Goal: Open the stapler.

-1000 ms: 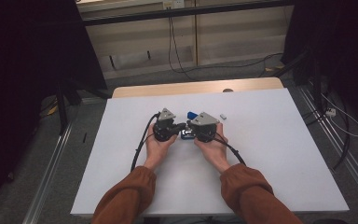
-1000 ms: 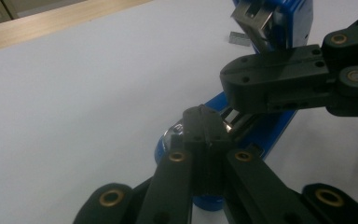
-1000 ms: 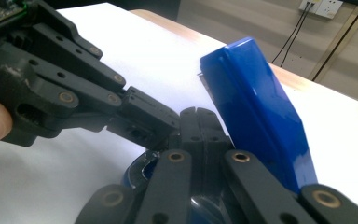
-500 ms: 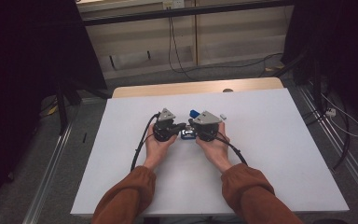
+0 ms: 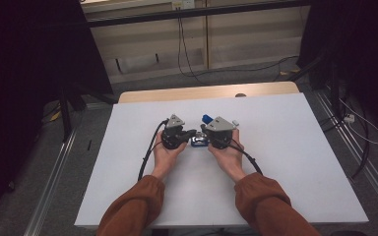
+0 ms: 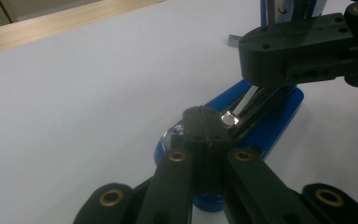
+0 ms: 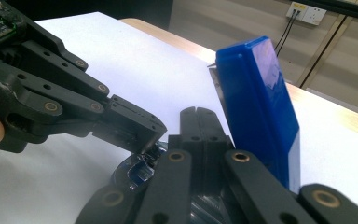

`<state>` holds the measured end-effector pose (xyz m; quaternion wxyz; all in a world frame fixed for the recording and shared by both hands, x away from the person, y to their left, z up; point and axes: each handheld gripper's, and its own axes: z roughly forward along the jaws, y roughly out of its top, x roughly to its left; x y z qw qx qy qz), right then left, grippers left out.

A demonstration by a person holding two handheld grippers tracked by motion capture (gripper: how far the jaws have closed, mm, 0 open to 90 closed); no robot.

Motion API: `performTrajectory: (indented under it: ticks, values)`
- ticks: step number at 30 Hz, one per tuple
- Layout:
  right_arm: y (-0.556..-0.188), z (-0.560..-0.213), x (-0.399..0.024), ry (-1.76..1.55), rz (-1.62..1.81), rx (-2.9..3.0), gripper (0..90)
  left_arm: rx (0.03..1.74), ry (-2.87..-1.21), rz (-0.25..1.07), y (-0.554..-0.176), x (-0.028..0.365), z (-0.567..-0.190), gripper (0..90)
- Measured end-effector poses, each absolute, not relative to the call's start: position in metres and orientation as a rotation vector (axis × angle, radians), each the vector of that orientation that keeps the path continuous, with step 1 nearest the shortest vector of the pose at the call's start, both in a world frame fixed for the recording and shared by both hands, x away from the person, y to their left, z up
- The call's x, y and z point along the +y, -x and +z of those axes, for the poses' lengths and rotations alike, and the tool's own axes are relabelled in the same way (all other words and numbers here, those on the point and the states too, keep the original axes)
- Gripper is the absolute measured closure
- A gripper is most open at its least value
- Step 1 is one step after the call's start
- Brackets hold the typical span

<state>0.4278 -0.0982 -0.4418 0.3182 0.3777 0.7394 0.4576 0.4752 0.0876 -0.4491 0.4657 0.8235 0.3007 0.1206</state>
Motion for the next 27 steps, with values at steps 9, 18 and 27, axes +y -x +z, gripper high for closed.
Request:
performTrajectory:
  ticks: [9, 18, 27]
  values:
    - [-0.426, -0.441, -0.099, -1.000, 1.206, 1.887, 90.0, 0.729, -2.012, 0.302, -0.475, 0.088, -0.450, 90.0]
    - [-0.426, -0.435, -0.110, -1.012, 1.205, 1.864, 90.0, 0.728, -2.016, 0.307, -0.475, 0.087, -0.450, 90.0]
    - [-0.425, -0.432, -0.117, -1.023, 1.200, 1.849, 90.0, 0.727, -2.012, 0.310, -0.474, 0.087, -0.450, 90.0]
